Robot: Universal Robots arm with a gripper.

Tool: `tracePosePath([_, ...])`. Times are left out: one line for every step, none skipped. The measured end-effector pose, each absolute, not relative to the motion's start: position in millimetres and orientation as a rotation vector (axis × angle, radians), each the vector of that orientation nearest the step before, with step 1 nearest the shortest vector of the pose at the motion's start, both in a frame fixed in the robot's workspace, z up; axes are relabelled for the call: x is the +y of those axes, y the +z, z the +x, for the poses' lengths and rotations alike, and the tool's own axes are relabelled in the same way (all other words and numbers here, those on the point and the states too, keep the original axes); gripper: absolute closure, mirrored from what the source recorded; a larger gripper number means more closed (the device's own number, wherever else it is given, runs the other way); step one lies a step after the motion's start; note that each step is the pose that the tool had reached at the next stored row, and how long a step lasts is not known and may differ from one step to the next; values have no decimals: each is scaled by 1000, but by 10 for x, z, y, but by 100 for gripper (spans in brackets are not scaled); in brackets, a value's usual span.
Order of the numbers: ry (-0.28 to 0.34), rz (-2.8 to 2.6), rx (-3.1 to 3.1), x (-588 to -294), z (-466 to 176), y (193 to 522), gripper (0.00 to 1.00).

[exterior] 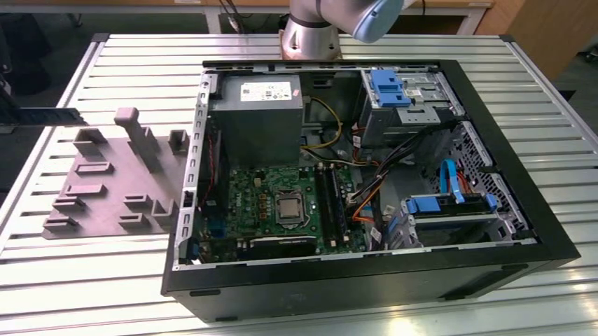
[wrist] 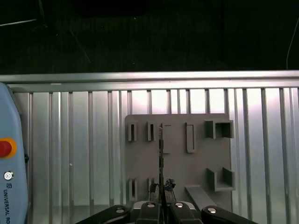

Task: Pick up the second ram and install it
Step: 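Pick up the second ram and move it above second insertion slot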

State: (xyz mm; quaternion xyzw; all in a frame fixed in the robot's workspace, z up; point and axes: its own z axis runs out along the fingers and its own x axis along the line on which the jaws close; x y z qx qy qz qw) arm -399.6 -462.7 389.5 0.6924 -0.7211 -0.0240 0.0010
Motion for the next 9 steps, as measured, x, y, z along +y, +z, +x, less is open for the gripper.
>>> tracePosePath([-75, 2173, -2265, -4628, -3996, 3918, 86])
tracePosePath([-75, 2173, -2265, -4628, -3996, 3942, 86])
tracePosePath([-75, 2172, -2266, -4628, -3996, 3964, 86])
tracePosePath([-75, 2171, -2267, -4628, -3996, 3989, 86])
tracePosePath([-75, 2171, -2267, -4627, -3996, 4012, 86])
tracePosePath([-75, 2170, -2268, -4627, -3996, 4035, 86])
tracePosePath([-75, 2169, -2269, -4627, -3996, 4058, 86])
tracePosePath([-75, 2169, -2269, -4627, -3996, 4082, 86])
tracePosePath([-75, 2168, -2270, -4628, -3996, 4109, 86])
